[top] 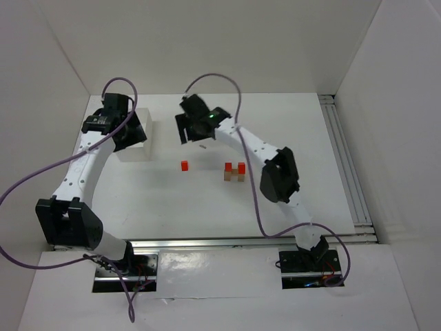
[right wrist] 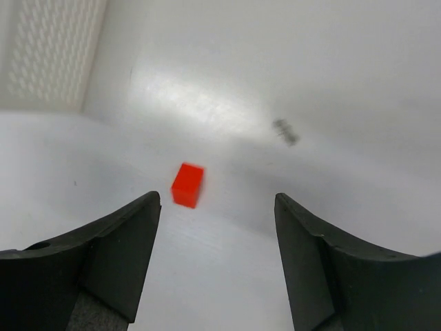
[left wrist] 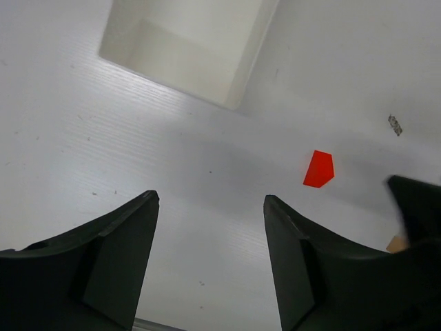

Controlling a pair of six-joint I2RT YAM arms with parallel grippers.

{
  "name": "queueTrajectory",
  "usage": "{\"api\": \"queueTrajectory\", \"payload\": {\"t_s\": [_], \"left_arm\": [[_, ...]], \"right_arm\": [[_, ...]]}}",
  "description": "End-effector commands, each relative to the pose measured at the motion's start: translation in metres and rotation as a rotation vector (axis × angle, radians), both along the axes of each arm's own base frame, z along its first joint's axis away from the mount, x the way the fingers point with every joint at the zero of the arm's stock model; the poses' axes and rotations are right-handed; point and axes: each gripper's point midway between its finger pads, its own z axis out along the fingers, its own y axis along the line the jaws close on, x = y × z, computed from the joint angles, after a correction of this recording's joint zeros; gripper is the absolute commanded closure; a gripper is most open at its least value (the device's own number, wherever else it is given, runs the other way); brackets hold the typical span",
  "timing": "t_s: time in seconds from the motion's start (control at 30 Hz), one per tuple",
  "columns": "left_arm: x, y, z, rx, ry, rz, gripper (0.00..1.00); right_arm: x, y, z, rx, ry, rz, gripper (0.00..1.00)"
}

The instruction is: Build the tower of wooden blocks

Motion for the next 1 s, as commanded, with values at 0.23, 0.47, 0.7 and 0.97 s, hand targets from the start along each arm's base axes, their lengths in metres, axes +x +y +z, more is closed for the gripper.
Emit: {"api": "queueTrajectory", "payload": {"t_s": [0.23,0.47,0.7,0.97], "left_arm": [[0.043,-0.133,-0.060,-0.161,0.123,-0.240,0.19],[0.073,-0.170,-0.119,-0.162,0.236,-0.261,0.17],[0.070,-0.168,-0.154,-0.136,0.310,-0.203,0.22],[0.046,-0.161,-0.171,-0.091,0.364,-0.178,0.32]], "right_arm": [[0.043,-0.229,0.210,0.131,-0.400,-0.449,0.25],[0.009,-0.276,0.175,0.051,-0.293,-0.495,0.18],[0.002,-0.294,0.155,0.035,-0.244,-0.505,0.18],[0.008,-0.290,0.132,0.028,-0.192,-0.488,0.18]]}}
